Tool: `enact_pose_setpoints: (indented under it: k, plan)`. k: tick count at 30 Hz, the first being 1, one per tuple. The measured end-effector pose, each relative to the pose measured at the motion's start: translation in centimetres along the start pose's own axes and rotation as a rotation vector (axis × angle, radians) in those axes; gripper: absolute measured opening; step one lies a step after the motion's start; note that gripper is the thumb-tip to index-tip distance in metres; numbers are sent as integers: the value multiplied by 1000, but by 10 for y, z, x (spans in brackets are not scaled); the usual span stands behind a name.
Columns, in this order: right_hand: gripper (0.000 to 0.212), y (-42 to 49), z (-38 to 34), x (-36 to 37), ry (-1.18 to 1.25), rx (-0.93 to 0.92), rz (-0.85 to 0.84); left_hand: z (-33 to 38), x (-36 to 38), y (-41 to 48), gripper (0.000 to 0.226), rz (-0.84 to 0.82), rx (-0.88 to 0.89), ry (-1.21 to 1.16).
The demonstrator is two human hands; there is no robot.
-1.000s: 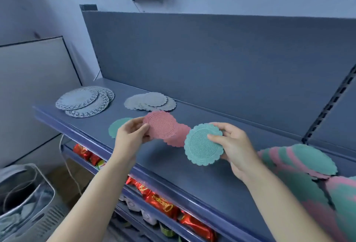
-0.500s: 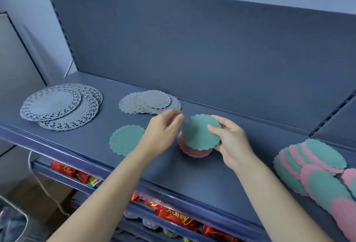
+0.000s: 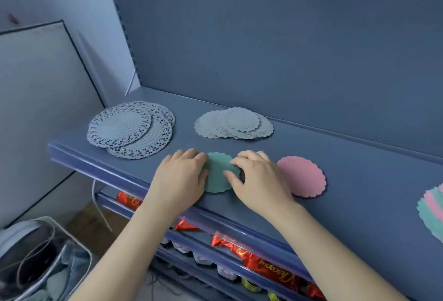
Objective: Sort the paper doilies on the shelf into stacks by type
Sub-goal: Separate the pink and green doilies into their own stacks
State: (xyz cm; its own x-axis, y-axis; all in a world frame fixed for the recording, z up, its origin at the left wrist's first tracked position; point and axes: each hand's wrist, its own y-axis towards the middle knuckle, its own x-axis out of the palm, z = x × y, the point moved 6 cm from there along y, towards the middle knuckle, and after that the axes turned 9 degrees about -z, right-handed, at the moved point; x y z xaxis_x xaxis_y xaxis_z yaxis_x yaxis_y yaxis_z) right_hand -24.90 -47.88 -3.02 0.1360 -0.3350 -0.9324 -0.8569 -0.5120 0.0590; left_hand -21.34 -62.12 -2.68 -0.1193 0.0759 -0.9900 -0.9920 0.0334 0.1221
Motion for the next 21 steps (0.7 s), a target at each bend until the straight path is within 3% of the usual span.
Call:
enact_pose_setpoints:
  k: [7, 12, 16, 21]
  plan:
    - [32, -70, 79, -45, -46, 148, 3, 104, -7, 18, 33, 103, 216, -25]
    - [37, -154, 166, -89, -38, 331, 53, 244, -11, 7, 38, 186, 449, -94]
    - [35, -229, 247, -122, -39, 406, 84, 373, 12, -16, 29, 126, 593, -131]
    - [64, -303, 347, -148, -180, 440, -11, 493, 48, -28, 38, -24, 422, -158]
